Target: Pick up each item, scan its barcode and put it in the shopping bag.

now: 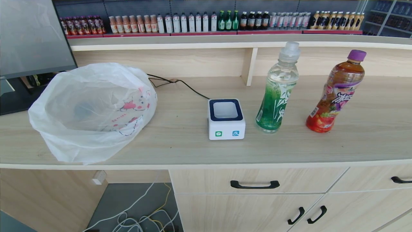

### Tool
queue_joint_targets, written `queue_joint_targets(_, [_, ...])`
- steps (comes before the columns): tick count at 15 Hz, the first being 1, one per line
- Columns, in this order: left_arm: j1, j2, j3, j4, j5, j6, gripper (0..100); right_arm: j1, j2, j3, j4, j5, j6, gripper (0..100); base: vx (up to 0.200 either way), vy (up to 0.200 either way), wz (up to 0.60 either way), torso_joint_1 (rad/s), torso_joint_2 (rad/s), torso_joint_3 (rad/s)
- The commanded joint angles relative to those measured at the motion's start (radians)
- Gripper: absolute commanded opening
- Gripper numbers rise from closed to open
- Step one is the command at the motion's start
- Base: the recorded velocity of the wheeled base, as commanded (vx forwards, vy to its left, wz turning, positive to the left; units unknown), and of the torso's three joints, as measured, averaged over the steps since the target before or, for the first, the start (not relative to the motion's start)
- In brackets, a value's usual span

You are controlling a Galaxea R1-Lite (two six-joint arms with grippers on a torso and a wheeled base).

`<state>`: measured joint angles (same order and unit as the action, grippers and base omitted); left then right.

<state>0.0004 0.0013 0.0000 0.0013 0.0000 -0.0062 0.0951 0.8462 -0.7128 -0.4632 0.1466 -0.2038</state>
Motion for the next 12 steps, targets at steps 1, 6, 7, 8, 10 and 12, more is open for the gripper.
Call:
queue_joint_targets(1, [0.001, 0.0, 0.0, 0.0, 0.0, 0.0, 100, 0.011, 0.139, -0.014, -0.077, -0.001, -0.003, 100, 0.0, 0.0, 0.0, 0.0, 0.0, 0.0])
queue_joint_targets(6, [0.0, 0.0, 0.0, 0.0, 0.0, 0.0, 100, 0.261, 0.326, 0.019, -0.399, -0.153, 0.02, 100, 0.0, 0.0, 0.0, 0.0, 0.0, 0.0])
queue_joint_targets(7, [0.0, 0.0, 0.0, -0.001, 0.0, 0.0, 100, 0.347, 0.343, 0.03, -0.4, -0.242, 0.044, 100, 0.0, 0.0, 0.0, 0.0, 0.0, 0.0])
queue_joint_targets(8, [0.0, 0.0, 0.0, 0.0, 0.0, 0.0, 100, 0.382, 0.367, 0.038, -0.408, -0.303, 0.057, 100, 0.0, 0.0, 0.0, 0.0, 0.0, 0.0])
queue_joint_targets(10, [0.0, 0.0, 0.0, 0.0, 0.0, 0.0, 100, 0.382, 0.418, 0.042, -0.454, -0.321, 0.057, 100, 0.0, 0.0, 0.0, 0.0, 0.0, 0.0])
queue_joint_targets(12, [0.001, 0.0, 0.0, 0.0, 0.0, 0.0, 100, 0.382, 0.436, 0.075, -0.469, -0.321, 0.06, 100, 0.0, 0.0, 0.0, 0.0, 0.0, 0.0])
